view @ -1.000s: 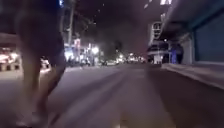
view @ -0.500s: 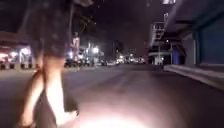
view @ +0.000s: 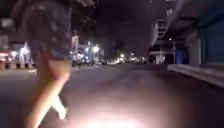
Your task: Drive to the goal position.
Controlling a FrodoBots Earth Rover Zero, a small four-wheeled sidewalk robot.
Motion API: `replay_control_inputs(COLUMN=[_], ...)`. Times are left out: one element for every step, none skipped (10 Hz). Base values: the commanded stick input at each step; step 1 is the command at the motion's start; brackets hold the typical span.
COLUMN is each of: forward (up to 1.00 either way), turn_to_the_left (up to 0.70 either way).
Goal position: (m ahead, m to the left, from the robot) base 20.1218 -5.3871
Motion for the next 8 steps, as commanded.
replay_control_inputs(forward=[1.0,1.0,1.0,1.0,1.0,1.0,1.0,1.0], turn_to_the_left=[0.0,0.0,0.0,0.0,0.0,0.0,0.0,0.0])
